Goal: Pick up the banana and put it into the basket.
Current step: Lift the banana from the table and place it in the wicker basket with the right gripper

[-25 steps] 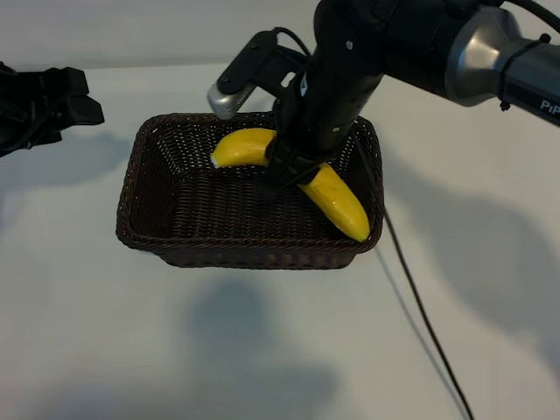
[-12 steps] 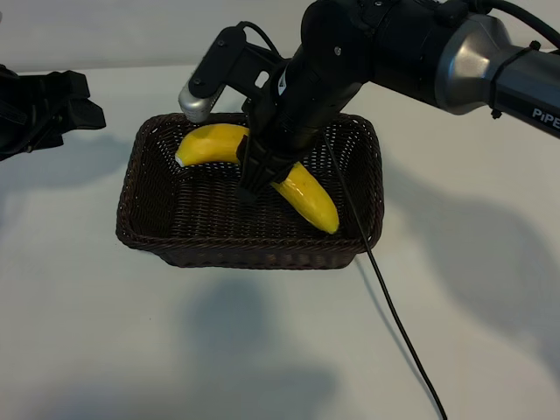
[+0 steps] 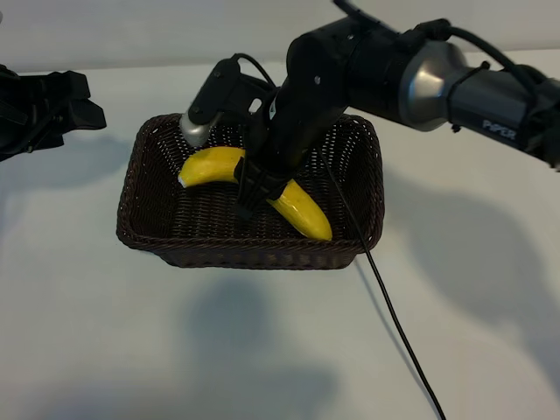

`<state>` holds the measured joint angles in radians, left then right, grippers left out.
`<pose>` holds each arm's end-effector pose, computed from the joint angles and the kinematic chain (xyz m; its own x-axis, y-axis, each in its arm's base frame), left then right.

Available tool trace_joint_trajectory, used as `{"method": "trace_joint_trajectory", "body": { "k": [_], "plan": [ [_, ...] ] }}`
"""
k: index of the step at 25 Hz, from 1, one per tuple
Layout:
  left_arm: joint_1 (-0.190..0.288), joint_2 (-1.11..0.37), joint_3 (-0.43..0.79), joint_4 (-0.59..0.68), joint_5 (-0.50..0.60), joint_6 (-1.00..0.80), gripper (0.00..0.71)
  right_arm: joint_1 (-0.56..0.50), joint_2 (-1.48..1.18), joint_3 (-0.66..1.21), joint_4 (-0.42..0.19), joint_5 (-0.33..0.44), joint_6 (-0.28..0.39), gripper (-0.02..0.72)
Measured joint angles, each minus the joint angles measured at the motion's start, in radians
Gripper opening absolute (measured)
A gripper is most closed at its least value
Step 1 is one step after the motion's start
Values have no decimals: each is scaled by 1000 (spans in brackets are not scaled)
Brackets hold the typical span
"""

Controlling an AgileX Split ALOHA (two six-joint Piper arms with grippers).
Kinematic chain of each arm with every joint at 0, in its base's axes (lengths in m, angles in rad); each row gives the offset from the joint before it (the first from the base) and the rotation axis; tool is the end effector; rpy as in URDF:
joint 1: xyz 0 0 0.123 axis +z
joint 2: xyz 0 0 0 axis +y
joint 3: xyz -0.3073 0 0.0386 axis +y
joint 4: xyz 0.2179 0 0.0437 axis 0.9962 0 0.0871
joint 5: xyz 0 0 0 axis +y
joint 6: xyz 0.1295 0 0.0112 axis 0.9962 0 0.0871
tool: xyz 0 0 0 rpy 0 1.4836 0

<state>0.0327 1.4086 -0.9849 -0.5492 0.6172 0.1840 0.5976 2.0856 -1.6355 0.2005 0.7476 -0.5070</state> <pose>0.2850 -0.0300 0.2871 -0.7854 -0.2883 -0.5478 -0.0574 0.9150 -0.3992 0.3690 0.2725 0.2012 -0.4762 -0.7453 -0.4667 -0.8284 0.5583 -0.0463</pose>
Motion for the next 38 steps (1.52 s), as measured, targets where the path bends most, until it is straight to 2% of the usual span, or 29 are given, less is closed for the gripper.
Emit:
{"method": "trace_joint_trajectory", "body": {
  "k": [25,27,29,31,33,38],
  "plan": [
    [0,0,0,0,-5,15,588,0,86,0,21,-37,-7,404],
    [0,0,0,0,-7,16,588,0,86,0,22,-28,-6,468],
    [0,0,0,0,-7,16,588,0,86,0,24,-14,-2,590],
    [0,0,0,0,-7,16,588,0,86,0,24,0,1,673],
    [0,0,0,0,-8,17,588,0,86,0,24,3,18,700],
    [0,0,0,0,-10,19,588,0,85,-1,0,11,79,688]
  ]
}}
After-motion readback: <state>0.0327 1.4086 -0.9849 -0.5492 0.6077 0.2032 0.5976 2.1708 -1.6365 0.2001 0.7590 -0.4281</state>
